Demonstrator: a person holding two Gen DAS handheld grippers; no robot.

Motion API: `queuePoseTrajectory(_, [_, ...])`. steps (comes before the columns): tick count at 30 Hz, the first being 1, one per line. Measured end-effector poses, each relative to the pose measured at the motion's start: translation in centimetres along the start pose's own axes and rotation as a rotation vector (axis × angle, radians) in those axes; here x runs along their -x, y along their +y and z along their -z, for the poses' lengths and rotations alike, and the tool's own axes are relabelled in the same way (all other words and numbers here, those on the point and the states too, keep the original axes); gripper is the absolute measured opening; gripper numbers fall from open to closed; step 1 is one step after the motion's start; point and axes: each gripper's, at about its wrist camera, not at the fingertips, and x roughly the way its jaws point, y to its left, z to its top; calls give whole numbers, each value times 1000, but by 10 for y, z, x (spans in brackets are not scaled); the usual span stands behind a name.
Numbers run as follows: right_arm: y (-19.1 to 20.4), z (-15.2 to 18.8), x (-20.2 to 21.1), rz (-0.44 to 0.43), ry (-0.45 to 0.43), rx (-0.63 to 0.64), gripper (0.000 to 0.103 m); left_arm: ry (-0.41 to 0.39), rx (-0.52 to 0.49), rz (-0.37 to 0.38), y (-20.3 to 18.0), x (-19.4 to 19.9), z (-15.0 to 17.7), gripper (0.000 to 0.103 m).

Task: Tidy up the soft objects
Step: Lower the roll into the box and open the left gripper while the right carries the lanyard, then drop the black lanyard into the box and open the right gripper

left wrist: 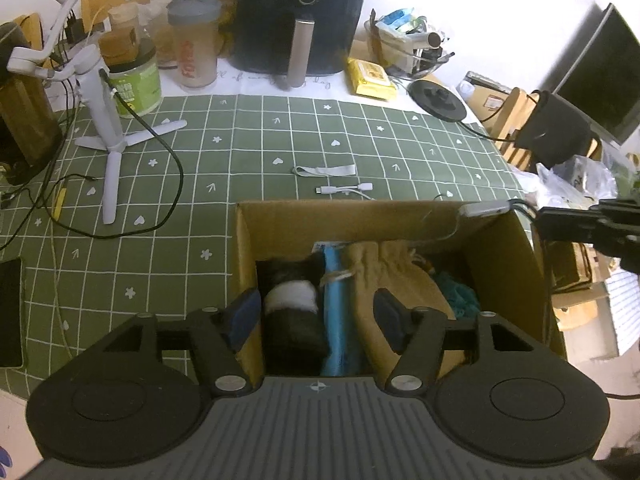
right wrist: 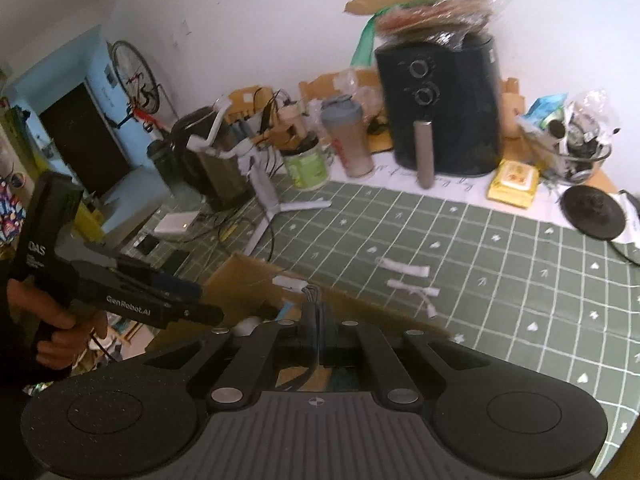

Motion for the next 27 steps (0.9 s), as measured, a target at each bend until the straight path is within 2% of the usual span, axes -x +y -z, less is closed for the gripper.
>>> queuePoseTrajectory(7, [11, -3, -3, -25, 1, 22, 4, -28, 26, -7, 1, 12, 9, 61])
queuePoseTrajectory(11, [8, -1, -18, 20, 85, 12, 5, -44, 34, -10, 1, 18, 15, 61])
queuePoseTrajectory(13, [8, 3, -29, 71, 144, 30, 21, -48, 38, -14, 1, 20, 17, 61])
queuePoseTrajectory(14, [9, 6, -31, 84, 157, 43, 40, -50, 40, -15, 1, 21, 18, 61])
queuePoseTrajectory(15, [10, 10, -32, 94, 159, 48, 64, -51, 40, -16, 1, 22, 19, 61])
queuePoseTrajectory(17, [12, 14, -32, 101, 156, 54, 82, -55, 43, -23, 2, 23, 20, 61])
queuePoseTrajectory(20, [14, 15, -30, 134, 143, 47, 94, -63, 49, -34, 3, 26, 21, 61])
queuePoseTrajectory(27, [19, 13, -24, 204, 119, 66, 103, -73, 46, -44, 1, 31, 25, 61])
